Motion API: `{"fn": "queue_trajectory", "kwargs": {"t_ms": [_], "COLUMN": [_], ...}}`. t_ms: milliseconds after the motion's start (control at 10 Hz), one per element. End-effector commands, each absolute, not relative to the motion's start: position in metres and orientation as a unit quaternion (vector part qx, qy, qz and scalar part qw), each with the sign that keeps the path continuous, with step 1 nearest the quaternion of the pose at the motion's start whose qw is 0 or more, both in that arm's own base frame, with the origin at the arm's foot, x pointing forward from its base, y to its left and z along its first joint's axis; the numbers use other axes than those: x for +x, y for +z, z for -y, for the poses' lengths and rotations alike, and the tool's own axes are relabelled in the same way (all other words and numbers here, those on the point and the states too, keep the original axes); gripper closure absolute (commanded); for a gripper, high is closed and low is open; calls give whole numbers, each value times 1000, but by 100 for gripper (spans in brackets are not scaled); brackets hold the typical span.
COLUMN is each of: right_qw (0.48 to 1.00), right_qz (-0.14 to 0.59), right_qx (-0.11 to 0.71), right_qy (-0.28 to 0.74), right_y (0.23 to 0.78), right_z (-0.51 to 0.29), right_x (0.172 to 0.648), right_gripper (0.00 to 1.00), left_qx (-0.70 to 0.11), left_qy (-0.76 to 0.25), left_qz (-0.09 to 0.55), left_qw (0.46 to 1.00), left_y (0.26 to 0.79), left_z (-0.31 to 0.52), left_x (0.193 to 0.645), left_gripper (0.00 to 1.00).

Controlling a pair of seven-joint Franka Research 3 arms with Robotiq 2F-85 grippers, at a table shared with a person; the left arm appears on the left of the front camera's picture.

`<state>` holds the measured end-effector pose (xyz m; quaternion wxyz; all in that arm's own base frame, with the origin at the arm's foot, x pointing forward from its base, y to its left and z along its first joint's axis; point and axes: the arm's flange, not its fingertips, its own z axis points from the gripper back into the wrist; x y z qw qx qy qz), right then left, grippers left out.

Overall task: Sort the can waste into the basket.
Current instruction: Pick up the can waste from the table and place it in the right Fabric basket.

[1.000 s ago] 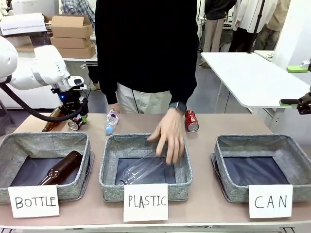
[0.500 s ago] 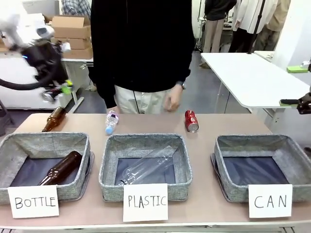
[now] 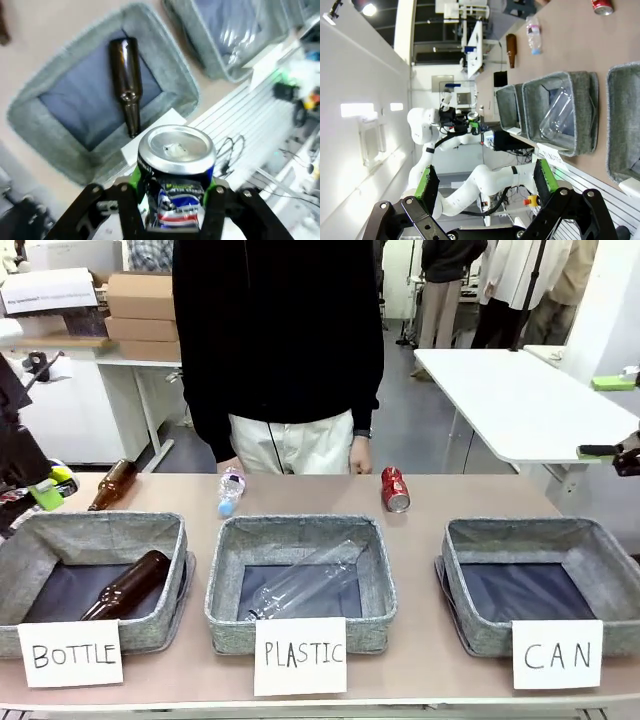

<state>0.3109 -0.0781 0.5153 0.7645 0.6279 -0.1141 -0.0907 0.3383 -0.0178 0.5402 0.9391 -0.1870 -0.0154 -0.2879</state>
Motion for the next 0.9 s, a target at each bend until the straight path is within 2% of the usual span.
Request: {"fn": "queue_trajectory", "kwargs": {"t_ms": [0, 100, 200, 400, 600, 700, 800], "right_qw": [756, 765, 783, 817, 830, 827, 817], "right_qz": [126, 114, 145, 139, 145, 136, 121], "right_qx": [638, 628, 598, 551, 507, 500, 509], "right_qy": [-81, -91, -91, -94, -182, -219, -243], "right_y": [517, 515, 543, 539, 493, 463, 432], "right_z": [77, 78, 97, 144, 231, 261, 275], "right_x": [313, 311, 296, 253, 177, 139, 111], "right_gripper": [0, 0, 0, 0, 0, 0, 0], "left_qx": [-202, -187, -233, -215, -160, -164, -182], "left_qy": [-315, -288, -349, -496, -605, -654, -696], "left_qz": [-32, 15, 10, 7, 53, 74, 67], "left_qw": [927, 939, 908, 841, 778, 735, 692], "left_y": [556, 540, 512, 499, 495, 494, 492], "left_z": [32, 18, 36, 146, 291, 354, 411], "left_x": [368, 338, 398, 491, 528, 531, 526], "left_gripper": [100, 53, 53, 53, 53, 53, 53]}}
